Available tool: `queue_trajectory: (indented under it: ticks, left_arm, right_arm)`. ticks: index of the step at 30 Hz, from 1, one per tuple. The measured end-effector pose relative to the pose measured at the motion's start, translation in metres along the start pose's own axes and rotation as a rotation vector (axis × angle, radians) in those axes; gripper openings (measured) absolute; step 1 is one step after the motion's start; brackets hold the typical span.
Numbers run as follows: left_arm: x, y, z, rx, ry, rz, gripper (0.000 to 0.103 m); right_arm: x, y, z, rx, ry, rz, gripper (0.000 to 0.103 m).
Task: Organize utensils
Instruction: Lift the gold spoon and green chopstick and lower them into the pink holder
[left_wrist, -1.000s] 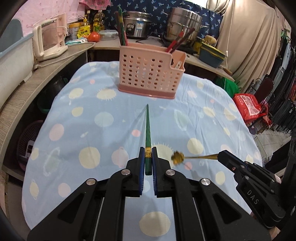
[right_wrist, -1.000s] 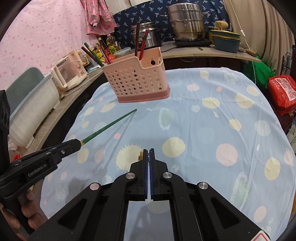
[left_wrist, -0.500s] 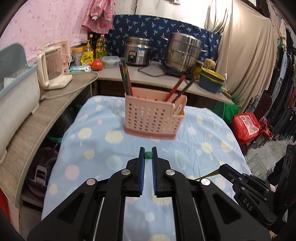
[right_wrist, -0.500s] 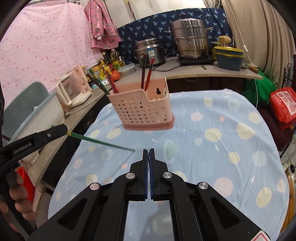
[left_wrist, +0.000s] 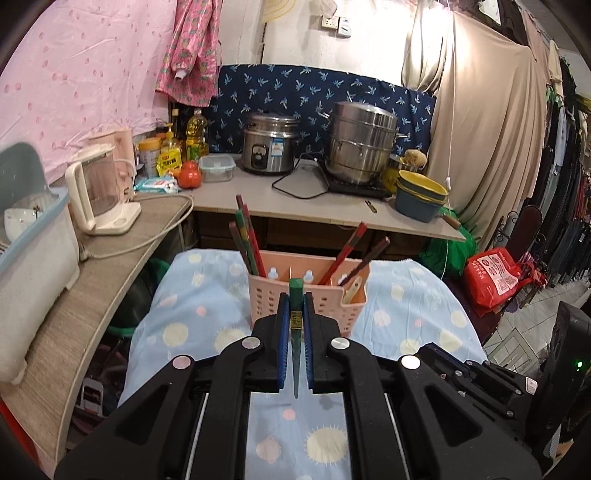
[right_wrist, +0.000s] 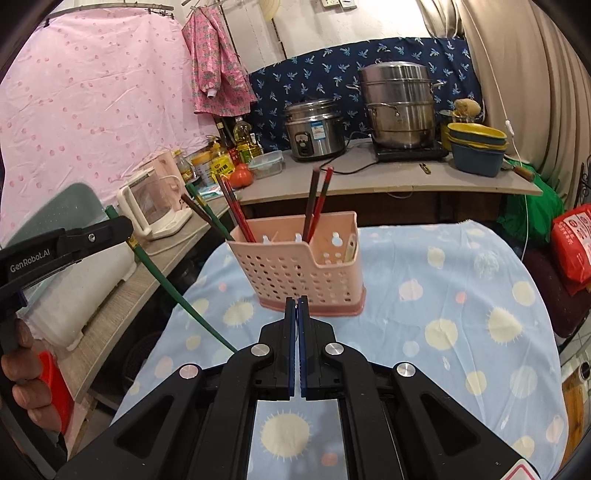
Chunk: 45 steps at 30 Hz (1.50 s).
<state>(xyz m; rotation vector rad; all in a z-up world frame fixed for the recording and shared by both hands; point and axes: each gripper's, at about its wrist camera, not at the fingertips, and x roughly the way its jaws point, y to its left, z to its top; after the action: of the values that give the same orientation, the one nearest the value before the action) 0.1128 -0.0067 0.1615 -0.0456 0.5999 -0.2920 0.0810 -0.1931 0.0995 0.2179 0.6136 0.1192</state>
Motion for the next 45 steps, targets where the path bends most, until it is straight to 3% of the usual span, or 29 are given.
queue_trajectory:
  ticks: [15, 19, 32, 45]
  left_arm:
    - [0.004, 0.0, 0.116, 0.006, -0.194, 0.018, 0.007]
    - [0.017, -0.001, 0.131, 0.007, -0.204, 0.032, 0.007]
    - [0.081, 0.027, 0.106, -0.032, -0.099, 0.064, 0.007]
    - [0.103, 0.029, 0.093, -0.029, -0.061, 0.077, 0.007]
  right_arm:
    - [0.035, 0.012, 0.103, -0.02, -0.104, 0.029, 0.002]
    - [0.058, 0.013, 0.115, -0.02, -0.094, 0.016, 0.002]
    - [0.117, 0.013, 0.103, -0.023, -0.006, -0.015, 0.002]
    - [0.131, 0.014, 0.095, -0.031, 0.019, -0.027, 0.002]
